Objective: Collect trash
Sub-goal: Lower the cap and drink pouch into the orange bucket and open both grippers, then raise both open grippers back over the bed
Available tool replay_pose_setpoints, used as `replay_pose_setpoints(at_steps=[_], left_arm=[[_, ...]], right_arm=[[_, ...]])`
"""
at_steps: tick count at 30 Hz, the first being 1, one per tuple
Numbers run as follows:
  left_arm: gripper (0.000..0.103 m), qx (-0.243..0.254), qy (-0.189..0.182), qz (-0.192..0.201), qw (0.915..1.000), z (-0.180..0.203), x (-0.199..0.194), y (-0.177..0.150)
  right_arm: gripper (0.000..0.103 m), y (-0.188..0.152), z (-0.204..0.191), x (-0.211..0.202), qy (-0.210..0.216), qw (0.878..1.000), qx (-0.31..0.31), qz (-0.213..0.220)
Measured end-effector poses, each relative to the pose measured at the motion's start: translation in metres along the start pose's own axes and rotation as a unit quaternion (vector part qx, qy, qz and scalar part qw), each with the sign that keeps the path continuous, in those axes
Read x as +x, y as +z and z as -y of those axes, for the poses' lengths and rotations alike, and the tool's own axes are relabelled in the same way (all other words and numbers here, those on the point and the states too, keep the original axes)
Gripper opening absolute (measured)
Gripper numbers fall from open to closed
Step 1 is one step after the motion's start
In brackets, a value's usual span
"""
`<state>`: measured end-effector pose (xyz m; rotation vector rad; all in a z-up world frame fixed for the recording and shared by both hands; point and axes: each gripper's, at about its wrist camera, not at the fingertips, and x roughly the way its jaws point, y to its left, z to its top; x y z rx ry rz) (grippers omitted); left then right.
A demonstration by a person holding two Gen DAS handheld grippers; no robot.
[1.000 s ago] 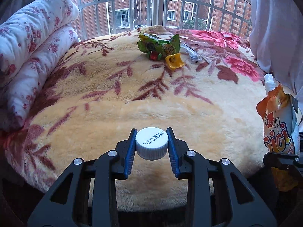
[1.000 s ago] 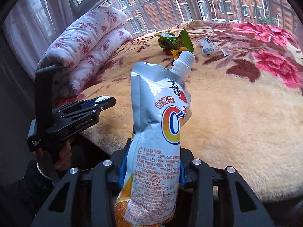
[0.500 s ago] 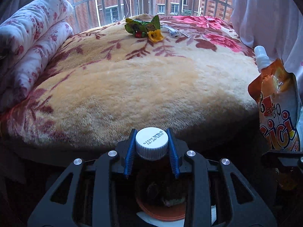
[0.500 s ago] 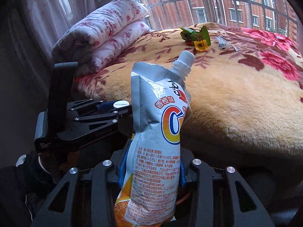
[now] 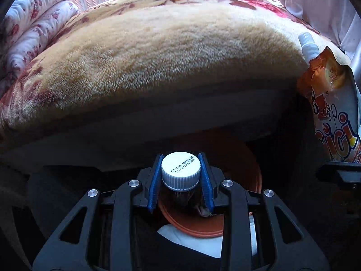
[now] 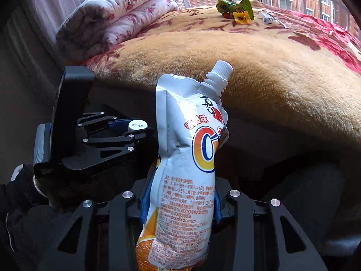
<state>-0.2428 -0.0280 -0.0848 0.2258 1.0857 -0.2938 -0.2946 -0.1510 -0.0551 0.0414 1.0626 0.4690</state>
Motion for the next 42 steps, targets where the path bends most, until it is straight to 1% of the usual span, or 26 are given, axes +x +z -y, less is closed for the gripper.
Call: replay_pose_setpoints(at_steps=[8,19,21,23,24,25,26,27,28,30,35,39,42], left_arm=[[0.031,-0.004,-0.019,-0.07,0.9974,0.001,0.04,-0.01],[0.031,-0.017,-0.033,-0.135,0.9901,-0.006,0.081,-0.009],[0.031,-0.018,-0.034,-0.144,0.9888,-0.01,0.086,-0.014],[0.031,-0.018,-0.035,-0.157,0.9868,-0.01,0.092,-0.014],[0.032,-0.019,-0.038,-0.166,0.9852,-0.011,0.096,-0.014],[0.04,-0.021,-0.038,-0.177,0.9833,-0.01,0.102,-0.012],[0.054,-0.024,-0.036,-0.186,0.9817,-0.011,0.107,-0.013],[0.06,-0.029,-0.034,-0.192,0.9804,-0.013,0.11,-0.013],[0.062,-0.034,-0.037,-0.194,0.9797,-0.015,0.111,-0.015],[0.062,-0.042,-0.045,-0.197,0.9784,-0.018,0.113,-0.015],[0.063,-0.049,-0.047,-0.201,0.9772,-0.023,0.114,-0.016],[0.063,-0.052,-0.048,-0.197,0.9779,-0.026,0.111,-0.012],[0.063,-0.049,-0.05,-0.185,0.9803,-0.021,0.105,-0.008]], right_arm=[[0.041,-0.015,0.002,0.047,0.007,0.998,-0.018,-0.068],[0.041,-0.013,0.007,0.091,0.011,0.992,-0.032,-0.122],[0.042,-0.012,0.009,0.097,0.013,0.991,-0.032,-0.13],[0.045,-0.01,0.01,0.104,0.012,0.99,-0.03,-0.135],[0.051,-0.01,0.011,0.107,0.008,0.99,-0.031,-0.137],[0.066,-0.004,0.01,0.113,0.002,0.99,-0.031,-0.14],[0.071,-0.002,0.011,0.115,-0.005,0.99,-0.031,-0.137],[0.071,-0.001,0.012,0.116,-0.01,0.99,-0.032,-0.135],[0.071,0.0,0.013,0.118,-0.01,0.99,-0.031,-0.138],[0.071,0.001,0.016,0.119,-0.008,0.99,-0.026,-0.14],[0.071,0.0,0.021,0.108,-0.013,0.991,-0.017,-0.136],[0.071,-0.001,0.027,0.094,-0.018,0.991,-0.007,-0.129],[0.071,-0.002,0.028,0.081,-0.019,0.992,-0.004,-0.122]])
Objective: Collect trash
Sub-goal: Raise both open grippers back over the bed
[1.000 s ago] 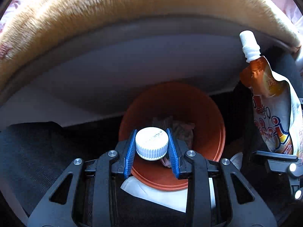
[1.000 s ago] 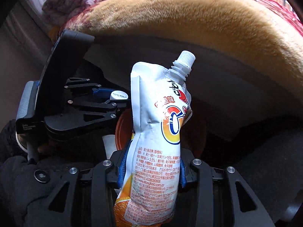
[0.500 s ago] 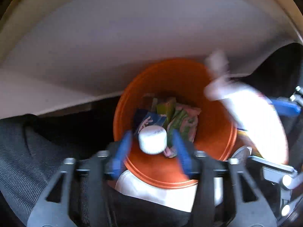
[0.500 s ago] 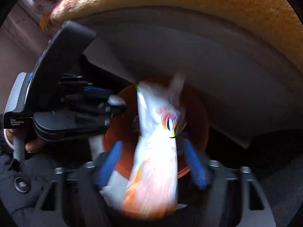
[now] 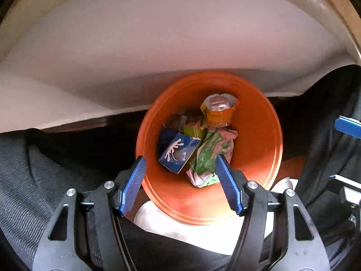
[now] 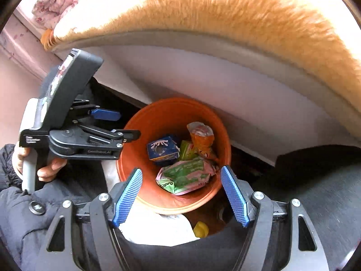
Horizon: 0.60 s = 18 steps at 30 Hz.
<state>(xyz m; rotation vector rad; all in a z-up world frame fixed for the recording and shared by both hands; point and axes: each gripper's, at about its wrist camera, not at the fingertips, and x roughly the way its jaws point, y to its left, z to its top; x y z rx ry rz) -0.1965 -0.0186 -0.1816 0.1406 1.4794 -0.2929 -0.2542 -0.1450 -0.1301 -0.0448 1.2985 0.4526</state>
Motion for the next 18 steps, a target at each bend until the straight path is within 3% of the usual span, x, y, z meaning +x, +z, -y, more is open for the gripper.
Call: replay_pose_setpoints(at_steps=[6,11,18], left_arm=[[0.067,0.034,-0.002,0.066,0.9972,0.008,-0.045,-0.013],[0.072,0.057,0.021,0.147,0.9873,0.018,-0.096,-0.02],[0.072,0.044,0.013,0.224,0.9736,0.017,-0.162,-0.006]], right_arm=[[0.074,-0.004,-0.009,-0.049,-0.005,0.999,-0.021,0.034],[0.076,0.004,-0.01,-0.094,0.005,0.996,-0.013,0.086],[0.079,0.038,0.008,-0.149,-0.009,0.986,0.009,0.168]])
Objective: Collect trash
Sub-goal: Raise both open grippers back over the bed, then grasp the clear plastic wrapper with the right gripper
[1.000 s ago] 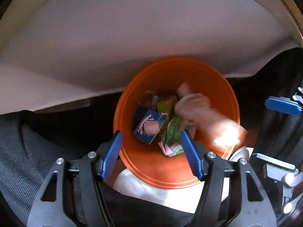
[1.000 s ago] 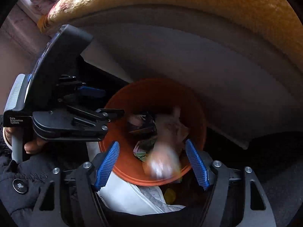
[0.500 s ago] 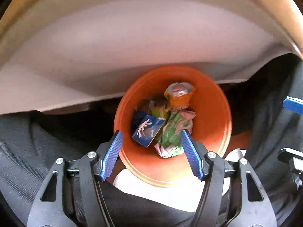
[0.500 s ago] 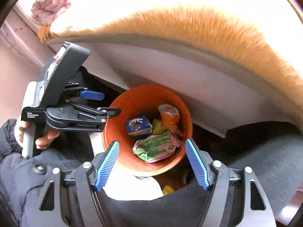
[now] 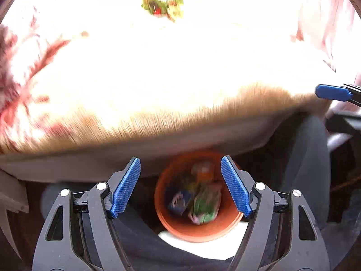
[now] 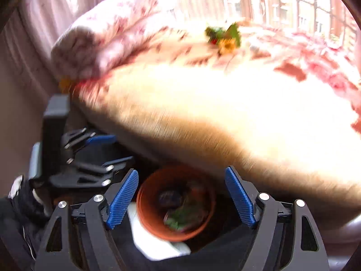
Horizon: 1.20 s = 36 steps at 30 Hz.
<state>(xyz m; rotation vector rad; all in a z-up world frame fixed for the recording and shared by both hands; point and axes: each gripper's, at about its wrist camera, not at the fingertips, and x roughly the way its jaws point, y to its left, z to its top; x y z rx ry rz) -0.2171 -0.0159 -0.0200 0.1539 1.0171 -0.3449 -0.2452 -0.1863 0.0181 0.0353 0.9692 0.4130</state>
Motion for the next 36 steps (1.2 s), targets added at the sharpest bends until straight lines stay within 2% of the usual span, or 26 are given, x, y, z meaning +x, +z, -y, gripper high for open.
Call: replay_pose_setpoints(at_steps=[1,2,4,9,16,21,30,36], left_arm=[[0.073,-0.002,0.003,0.012,0.9999,-0.002,-0.005,0.007],[0.079,-0.005,0.005,0.024,0.9997,-0.004,-0.01,0.014],[0.084,-0.017,0.013,0.05,0.9985,-0.01,-0.018,0.03],[0.084,-0.044,0.025,0.067,0.9964,-0.024,-0.012,0.078],[0.084,-0.075,0.023,0.057,0.9953,-0.044,0.025,0.131],[0.084,-0.078,0.026,0.049,0.9954,-0.049,0.05,0.161],[0.084,-0.082,0.028,0.034,0.9957,-0.056,0.085,0.189],[0.084,-0.088,0.022,0.023,0.9956,-0.061,0.1,0.197]], right_arm=[[0.08,0.01,0.005,-0.002,-0.003,1.0,0.002,0.009],[0.08,0.02,0.01,-0.004,-0.007,1.0,0.006,0.017],[0.08,0.042,0.023,-0.002,-0.017,0.999,0.016,0.031],[0.08,0.101,0.061,0.008,-0.046,0.996,0.039,0.06],[0.079,0.177,0.105,0.053,-0.072,0.995,0.043,0.06],[0.08,0.217,0.13,0.087,-0.092,0.994,0.033,0.053],[0.079,0.272,0.17,0.151,-0.109,0.994,0.006,0.031],[0.079,0.299,0.192,0.193,-0.104,0.995,0.002,0.009]])
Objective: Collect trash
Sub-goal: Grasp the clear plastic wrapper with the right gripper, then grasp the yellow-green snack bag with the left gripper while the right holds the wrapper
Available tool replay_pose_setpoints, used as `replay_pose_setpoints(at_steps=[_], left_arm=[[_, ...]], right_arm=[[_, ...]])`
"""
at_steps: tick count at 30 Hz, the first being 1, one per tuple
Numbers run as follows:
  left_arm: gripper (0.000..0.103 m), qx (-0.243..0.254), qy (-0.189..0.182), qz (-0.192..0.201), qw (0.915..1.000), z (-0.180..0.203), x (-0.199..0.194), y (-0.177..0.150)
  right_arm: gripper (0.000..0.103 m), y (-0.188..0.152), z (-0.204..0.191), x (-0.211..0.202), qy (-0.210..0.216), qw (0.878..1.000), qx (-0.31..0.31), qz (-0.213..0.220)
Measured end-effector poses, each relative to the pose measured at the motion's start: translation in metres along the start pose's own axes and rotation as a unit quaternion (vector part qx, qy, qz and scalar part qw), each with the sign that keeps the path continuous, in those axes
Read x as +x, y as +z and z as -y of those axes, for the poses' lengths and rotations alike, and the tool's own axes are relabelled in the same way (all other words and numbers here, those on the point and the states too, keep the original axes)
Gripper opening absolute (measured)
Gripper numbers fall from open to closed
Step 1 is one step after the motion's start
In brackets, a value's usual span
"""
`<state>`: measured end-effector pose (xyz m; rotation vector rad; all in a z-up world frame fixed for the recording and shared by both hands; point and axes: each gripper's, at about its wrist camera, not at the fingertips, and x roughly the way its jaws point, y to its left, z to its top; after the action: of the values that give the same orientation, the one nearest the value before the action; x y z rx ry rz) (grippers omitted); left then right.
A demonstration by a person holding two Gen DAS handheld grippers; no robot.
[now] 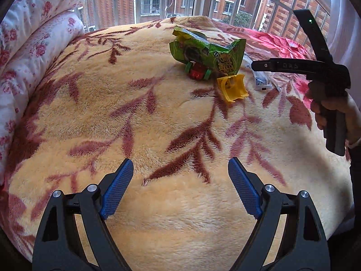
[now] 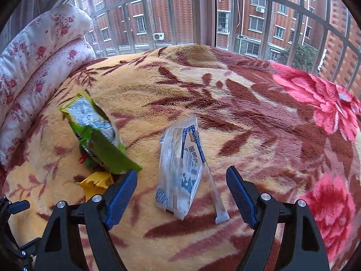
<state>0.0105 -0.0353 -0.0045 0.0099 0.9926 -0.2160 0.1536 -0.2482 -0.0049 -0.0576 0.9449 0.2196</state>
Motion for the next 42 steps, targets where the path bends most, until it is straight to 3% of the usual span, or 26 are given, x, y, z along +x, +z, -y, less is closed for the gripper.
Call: replay_pose_setpoints(at_steps=[4,6,9,14,26,34,42], left_arm=[[0.084,-0.002,0.001,-0.003,1.0,-0.001,0.006,0.004],[0.084,-0.004,0.003,-0.006,1.0,-0.002,0.009,0.005],[0.084,-0.009,0.002,-0.011,0.9999,-0.004,0.013,0.007],[0.084,-0.018,0.001,-0.015,0.9997,-0.003,0.013,0.015],[0.084,-0.062,-0.037,-0.01,0.9974,0.018,0.01,0.084],[0.084,-0.135,-0.043,-0.04,0.9891,0.007,0.044,0.139],[0.084,-0.203,-0.057,-0.066,0.9753,-0.018,0.086,0.16]], right_arm=[[0.078,0.008,0.01,0.023,0.008,1.0,0.015,-0.016],[0.069,0.009,0.014,0.032,0.016,0.999,0.024,-0.027],[0.053,0.005,0.013,0.04,0.007,0.999,0.023,-0.034],[0.011,-0.005,0.012,0.03,-0.01,1.0,0.023,-0.013],[0.01,-0.055,0.006,-0.019,0.019,0.998,0.049,0.043],[0.01,-0.062,0.01,-0.02,0.053,0.995,0.056,0.058],[0.01,-0.065,0.014,-0.015,0.078,0.993,0.065,0.054]])
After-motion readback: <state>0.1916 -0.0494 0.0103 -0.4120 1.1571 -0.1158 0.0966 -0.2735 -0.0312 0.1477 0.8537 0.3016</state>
